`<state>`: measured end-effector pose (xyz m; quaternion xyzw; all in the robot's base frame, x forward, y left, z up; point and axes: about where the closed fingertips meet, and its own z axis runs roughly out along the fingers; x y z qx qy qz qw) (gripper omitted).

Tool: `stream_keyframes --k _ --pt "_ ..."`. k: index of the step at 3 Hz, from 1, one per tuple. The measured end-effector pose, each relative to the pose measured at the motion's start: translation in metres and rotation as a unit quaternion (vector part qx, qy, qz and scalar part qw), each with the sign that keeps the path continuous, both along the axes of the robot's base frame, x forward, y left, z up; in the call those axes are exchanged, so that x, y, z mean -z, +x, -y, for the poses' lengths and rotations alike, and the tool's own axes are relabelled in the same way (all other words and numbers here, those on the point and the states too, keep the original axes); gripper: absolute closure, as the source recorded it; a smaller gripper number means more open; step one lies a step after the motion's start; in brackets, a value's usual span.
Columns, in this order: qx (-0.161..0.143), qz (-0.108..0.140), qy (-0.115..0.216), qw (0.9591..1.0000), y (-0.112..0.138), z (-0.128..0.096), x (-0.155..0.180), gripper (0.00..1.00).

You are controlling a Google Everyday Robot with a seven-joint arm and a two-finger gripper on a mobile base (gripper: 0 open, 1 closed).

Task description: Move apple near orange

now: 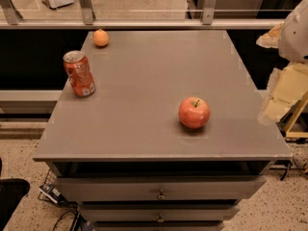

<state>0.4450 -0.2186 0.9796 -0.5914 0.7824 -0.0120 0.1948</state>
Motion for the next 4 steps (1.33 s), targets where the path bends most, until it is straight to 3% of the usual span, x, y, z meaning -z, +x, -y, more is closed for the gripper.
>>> stream_keyframes --k 1,2,3,4 --pt "0.015 0.014 0.086 0.9961 0.010 0.011 0.021 0.00" --pt "0.032 0.048 0.178 0.9823 0.019 0.016 0.039 0.00" --pt "0.031 0.077 0.274 0.9582 0.023 0.004 0.049 0.00" --pt "0.021 0.098 0.352 0.9308 0.026 -0.013 0.052 0.00"
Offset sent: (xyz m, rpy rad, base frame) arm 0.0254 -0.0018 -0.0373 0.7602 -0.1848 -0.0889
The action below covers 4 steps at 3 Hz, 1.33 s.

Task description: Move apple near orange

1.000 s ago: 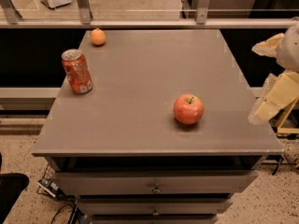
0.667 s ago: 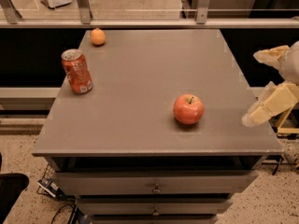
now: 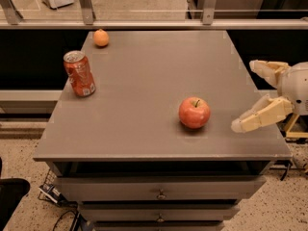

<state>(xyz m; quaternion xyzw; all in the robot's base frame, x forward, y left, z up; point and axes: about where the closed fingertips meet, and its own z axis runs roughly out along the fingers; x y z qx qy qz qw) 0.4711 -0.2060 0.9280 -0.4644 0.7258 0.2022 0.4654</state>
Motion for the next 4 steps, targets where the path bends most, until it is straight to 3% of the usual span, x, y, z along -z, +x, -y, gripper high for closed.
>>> stream_keyframes --k 1,4 --pt "-0.013 0.021 0.053 0.9983 0.003 -0.021 0.005 0.00" --pt "-0.043 0.019 0.092 0.9947 0.034 -0.078 0.047 0.00"
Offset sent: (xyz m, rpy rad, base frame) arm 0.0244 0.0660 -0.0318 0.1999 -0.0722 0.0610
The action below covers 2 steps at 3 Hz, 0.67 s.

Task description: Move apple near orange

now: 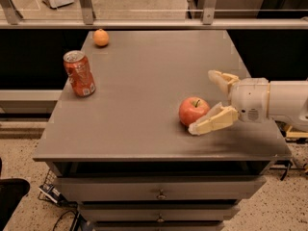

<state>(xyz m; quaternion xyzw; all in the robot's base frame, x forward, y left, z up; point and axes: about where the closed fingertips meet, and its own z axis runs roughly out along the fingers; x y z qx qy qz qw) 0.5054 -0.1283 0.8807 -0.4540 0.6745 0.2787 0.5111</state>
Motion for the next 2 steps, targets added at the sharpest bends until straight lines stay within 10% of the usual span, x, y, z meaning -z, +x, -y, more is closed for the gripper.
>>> stream_keyframes --k 2 --pt "-0.022 0.005 0.012 0.9997 -0.0015 -0.0181 0.0180 0.16"
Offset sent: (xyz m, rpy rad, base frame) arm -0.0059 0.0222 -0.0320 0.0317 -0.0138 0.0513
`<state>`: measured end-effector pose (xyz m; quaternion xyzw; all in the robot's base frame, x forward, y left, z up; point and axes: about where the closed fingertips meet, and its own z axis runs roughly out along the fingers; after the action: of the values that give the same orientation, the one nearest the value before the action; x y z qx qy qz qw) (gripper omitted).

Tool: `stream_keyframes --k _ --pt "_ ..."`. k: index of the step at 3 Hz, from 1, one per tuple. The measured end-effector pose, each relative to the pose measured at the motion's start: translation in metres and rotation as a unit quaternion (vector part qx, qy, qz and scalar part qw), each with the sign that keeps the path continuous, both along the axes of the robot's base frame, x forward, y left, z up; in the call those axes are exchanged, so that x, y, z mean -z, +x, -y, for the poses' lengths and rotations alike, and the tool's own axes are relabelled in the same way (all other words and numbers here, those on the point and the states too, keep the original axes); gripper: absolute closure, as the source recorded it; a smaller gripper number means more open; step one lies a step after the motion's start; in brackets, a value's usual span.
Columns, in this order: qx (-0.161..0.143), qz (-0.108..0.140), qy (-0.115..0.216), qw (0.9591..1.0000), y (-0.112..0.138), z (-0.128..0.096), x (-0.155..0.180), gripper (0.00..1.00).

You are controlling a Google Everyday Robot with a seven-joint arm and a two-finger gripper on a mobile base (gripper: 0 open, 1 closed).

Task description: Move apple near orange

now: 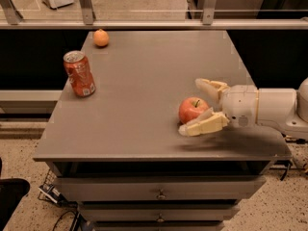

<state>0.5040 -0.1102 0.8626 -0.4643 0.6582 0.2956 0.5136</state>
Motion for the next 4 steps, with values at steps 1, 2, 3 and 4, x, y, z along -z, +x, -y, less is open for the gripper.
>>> stream_keyframes --k 1,2,3,4 --pt "-0.007 -0.003 0.001 1.0000 -0.0024 -0.0083 0.0109 0.38" --pt "-0.009 -0.003 0.001 1.0000 -0.0027 -0.0106 0.0100 0.62" --pt "-0.011 -0.002 0.000 0.9999 -0.0030 -0.0129 0.0095 0.85" --pt "-0.013 -0.002 0.000 0.9999 -0.0032 -0.0151 0.0089 1.00"
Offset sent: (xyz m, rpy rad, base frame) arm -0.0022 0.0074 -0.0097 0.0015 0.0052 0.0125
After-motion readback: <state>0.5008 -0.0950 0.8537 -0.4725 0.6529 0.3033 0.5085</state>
